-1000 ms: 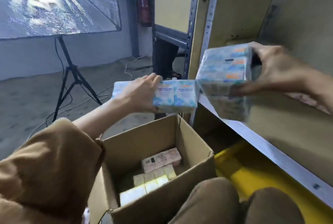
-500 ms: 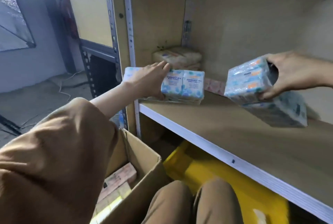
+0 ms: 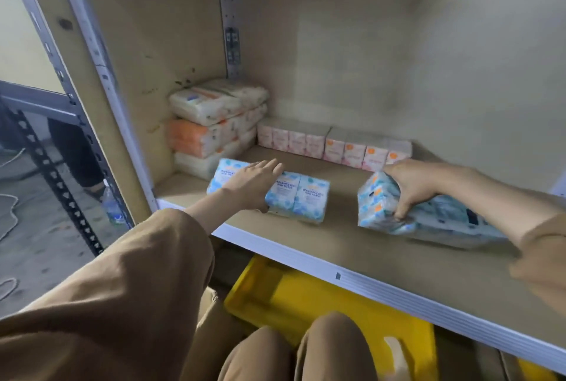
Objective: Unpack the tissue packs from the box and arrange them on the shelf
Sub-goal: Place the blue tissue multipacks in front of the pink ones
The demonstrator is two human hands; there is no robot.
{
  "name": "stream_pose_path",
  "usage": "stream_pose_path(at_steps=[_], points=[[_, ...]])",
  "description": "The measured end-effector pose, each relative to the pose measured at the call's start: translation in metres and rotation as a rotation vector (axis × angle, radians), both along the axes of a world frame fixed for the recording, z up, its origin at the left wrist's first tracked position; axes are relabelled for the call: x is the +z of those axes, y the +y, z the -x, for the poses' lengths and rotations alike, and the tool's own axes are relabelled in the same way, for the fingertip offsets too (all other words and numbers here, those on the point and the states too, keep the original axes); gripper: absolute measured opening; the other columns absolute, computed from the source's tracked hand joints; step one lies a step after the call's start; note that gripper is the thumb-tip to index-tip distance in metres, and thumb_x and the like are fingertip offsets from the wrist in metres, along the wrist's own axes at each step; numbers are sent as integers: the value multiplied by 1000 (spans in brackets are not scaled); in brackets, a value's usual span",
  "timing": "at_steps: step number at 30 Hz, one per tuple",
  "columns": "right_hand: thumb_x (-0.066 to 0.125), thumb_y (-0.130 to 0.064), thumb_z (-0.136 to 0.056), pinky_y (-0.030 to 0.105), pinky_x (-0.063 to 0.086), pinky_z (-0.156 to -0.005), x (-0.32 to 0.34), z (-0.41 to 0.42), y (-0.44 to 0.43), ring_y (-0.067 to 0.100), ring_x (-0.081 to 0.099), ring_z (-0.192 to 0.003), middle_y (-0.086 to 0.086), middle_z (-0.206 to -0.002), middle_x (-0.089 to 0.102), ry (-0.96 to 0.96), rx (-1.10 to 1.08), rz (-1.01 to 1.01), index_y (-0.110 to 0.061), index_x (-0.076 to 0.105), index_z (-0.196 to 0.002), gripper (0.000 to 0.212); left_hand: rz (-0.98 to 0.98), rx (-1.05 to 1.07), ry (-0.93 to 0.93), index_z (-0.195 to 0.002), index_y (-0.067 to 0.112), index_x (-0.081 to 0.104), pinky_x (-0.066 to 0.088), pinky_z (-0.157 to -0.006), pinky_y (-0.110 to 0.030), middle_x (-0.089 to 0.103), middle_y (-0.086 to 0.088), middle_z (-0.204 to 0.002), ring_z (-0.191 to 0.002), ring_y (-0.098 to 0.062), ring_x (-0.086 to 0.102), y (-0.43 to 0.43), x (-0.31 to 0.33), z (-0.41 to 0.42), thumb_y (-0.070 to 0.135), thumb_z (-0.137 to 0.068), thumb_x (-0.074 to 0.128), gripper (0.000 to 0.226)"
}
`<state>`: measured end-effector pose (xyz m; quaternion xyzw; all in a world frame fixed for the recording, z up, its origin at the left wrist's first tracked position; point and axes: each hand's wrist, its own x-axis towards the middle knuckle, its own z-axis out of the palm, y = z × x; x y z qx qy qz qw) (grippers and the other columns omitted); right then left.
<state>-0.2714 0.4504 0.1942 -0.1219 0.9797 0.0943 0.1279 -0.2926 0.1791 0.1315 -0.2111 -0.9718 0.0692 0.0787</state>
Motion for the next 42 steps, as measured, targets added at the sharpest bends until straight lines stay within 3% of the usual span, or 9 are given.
stream_pose_path(at_steps=[3,8,13,17,23,28,32,37,42], points=[[81,-37,-51,33,51,-83,-14,9,-2,25,58,-97,7,-109,62,-12,-29,-22,-11,53,-107,68,-27,-1,6,-130,6,37,39,-98,-32,46,-8,-125,-118,-24,48,6,-7,9,22,-66,80,78],[82,-35,-50,36,51,-79,-33,16,-8,27,58,-94,9,-108,59,-38,-21,-24,-9,51,-106,69,-20,-33,14,-131,5,36,37,-100,-31,44,-9,-128,-120,-25,47,4,-17,17,24,-68,79,78],[81,-35,-55,33,46,-75,-34,17,-8,27,57,-98,11,-110,58,-50,-25,-3,-7,51,-109,68,-39,-103,-174,-135,3,31,36,-106,-30,41,-9,-131,-125,-21,42,-7,-8,20,40,-63,83,95],[81,-37,-54,37,48,-85,-37,18,-5,28,56,-101,10,-112,58,-53,-25,48,-8,49,-111,71,-151,-96,-273,-133,7,37,39,-100,-32,44,-7,-127,-122,-22,45,-10,1,16,39,-74,75,77],[83,-39,-59,34,40,-82,-37,10,9,23,51,-101,0,-117,57,-43,-49,253,-9,50,-114,71,-123,-82,-179,-138,11,35,45,-93,-38,41,-5,-136,-123,-24,48,-10,-16,5,32,-83,68,68],[70,-36,-78,32,38,-97,-34,2,28,26,52,-117,5,-118,64,149,-87,446,-10,64,-113,44,-172,-31,-72,-135,8,37,49,-93,-40,38,-6,-139,-124,-24,47,-2,-32,4,25,-84,67,62],[65,-16,-83,36,44,-93,-39,-4,52,30,62,-101,18,-105,71,234,-132,517,0,70,-99,23,-297,-32,-30,-131,6,41,45,-96,-35,40,-6,-140,-124,-24,46,1,-39,9,18,-83,69,56],[69,-7,-78,34,43,-95,-53,-10,69,27,61,-104,13,-109,69,223,-161,516,-1,70,-99,22,-448,-31,-144,-130,7,47,42,-87,-28,43,-5,-139,-116,-28,53,-7,-32,14,13,-78,75,60],[68,-6,-78,30,44,-91,-58,-10,67,30,62,-102,15,-106,69,269,-201,606,0,71,-93,17,-483,-55,-232,-130,9,52,36,-102,-26,49,-8,-139,-126,-24,47,-22,-21,23,6,-78,73,56]])
